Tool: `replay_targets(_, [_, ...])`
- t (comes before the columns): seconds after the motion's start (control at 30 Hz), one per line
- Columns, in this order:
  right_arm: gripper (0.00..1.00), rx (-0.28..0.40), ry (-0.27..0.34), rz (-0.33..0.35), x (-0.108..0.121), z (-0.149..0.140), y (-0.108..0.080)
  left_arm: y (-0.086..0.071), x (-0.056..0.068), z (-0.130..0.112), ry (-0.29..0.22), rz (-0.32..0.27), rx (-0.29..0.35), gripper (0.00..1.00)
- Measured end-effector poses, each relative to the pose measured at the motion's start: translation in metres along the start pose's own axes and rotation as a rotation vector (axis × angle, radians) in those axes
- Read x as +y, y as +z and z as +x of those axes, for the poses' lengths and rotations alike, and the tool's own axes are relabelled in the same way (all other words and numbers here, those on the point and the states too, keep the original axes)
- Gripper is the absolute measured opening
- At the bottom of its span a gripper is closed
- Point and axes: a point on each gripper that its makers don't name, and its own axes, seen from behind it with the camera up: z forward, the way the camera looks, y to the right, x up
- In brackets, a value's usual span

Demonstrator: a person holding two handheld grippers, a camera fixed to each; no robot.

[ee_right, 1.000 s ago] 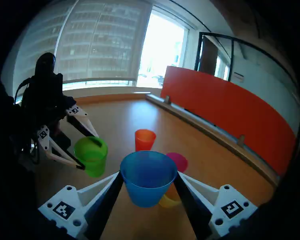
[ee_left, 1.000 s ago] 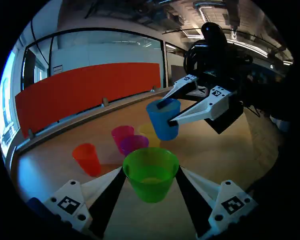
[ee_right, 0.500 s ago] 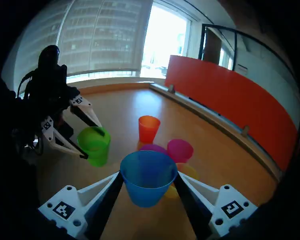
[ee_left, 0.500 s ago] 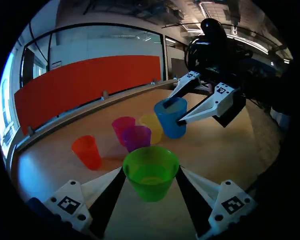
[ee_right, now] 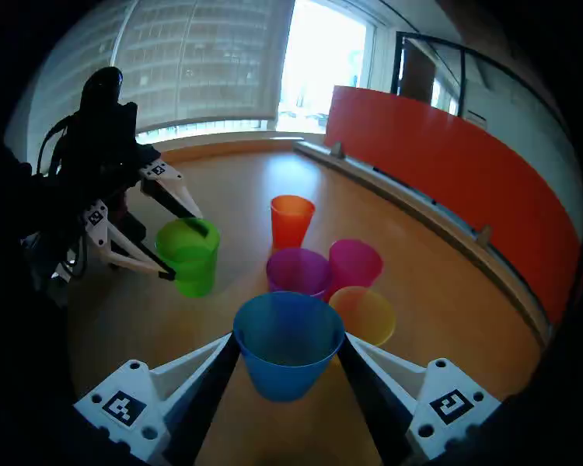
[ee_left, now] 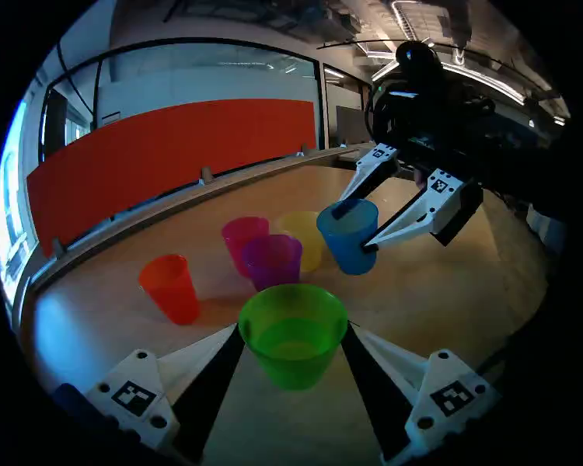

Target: Pour water

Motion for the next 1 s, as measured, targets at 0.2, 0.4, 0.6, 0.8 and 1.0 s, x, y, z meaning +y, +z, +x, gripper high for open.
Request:
replay_targets(0.2, [0.91, -0.015, 0.01, 0.007, 0.0, -0.009, 0.002, 0.003, -0.002, -0.004, -0.011, 0.0, -0.009, 0.87])
replay_targets(0.4, [0.91, -0.026, 0.013, 0.004, 0.003, -0.014, 0.004, 0.005, -0.008, -0.007, -0.011, 0.009, -0.018, 0.86])
replay_targets(0.6, [0.91, -0.036, 0.011, 0.006, 0.003, -0.019, 0.006, 0.007, -0.01, -0.009, -0.02, 0.012, -0.023, 0.87])
replay_targets(0.8, [0.91, -0.037, 0.005, 0.008, 0.001, -0.018, 0.005, 0.009, -0.011, -0.015, -0.03, 0.011, -0.034, 0.87])
replay_targets(1.0, [0.91, -0.04, 0.005, 0.005, 0.001, -0.019, 0.006, 0.01, -0.012, -0.018, -0.032, 0.012, -0.042, 0.87])
